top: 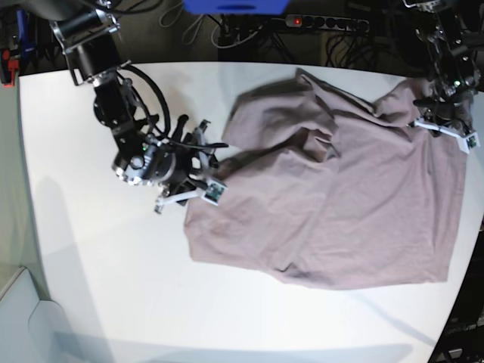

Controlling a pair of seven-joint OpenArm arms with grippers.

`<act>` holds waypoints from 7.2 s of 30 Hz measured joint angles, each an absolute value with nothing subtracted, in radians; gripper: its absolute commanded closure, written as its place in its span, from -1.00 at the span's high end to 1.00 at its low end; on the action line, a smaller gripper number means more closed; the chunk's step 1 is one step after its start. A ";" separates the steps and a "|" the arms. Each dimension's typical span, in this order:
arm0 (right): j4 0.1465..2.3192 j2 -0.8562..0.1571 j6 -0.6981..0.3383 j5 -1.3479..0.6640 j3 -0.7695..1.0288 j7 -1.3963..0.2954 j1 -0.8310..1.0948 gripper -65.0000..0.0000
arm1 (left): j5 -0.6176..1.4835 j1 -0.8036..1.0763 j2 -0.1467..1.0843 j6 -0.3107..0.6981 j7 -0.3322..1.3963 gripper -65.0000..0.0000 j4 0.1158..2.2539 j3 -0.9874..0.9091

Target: Layout the t-shirt on the table in an organized manner, then fold the t-shirt properly

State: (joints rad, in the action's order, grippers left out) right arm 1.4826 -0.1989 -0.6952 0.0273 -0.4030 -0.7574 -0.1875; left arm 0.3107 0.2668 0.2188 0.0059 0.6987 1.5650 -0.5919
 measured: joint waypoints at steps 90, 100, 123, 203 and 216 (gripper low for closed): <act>1.650 -0.348 -0.699 0.014 -0.546 -0.987 -0.541 -1.00 | 0.642 0.151 0.170 0.015 0.958 -0.68 1.866 -0.666; 1.648 -0.202 -0.699 0.224 -0.548 -0.979 -0.451 -1.00 | 0.355 0.017 0.022 -0.002 0.936 -0.95 1.506 -0.372; 1.642 -0.256 -0.699 0.255 -0.546 -0.959 -0.594 -1.00 | 0.279 0.047 0.315 0.039 0.627 -0.99 1.259 -0.374; 1.327 0.047 -0.699 0.279 -0.239 -0.912 -0.312 0.22 | 0.261 0.066 0.321 0.025 0.610 -0.99 1.261 -0.378; 1.287 0.039 -0.699 0.256 -0.239 -0.785 -0.253 0.22 | 0.260 0.066 0.321 0.025 0.611 -0.99 1.261 -0.378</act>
State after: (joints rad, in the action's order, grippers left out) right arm 1.2869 0.0387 -0.6987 0.2562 -0.2386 -0.7849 -0.2535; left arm 0.2604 0.0662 0.3210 0.0254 0.6109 1.2613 -0.3779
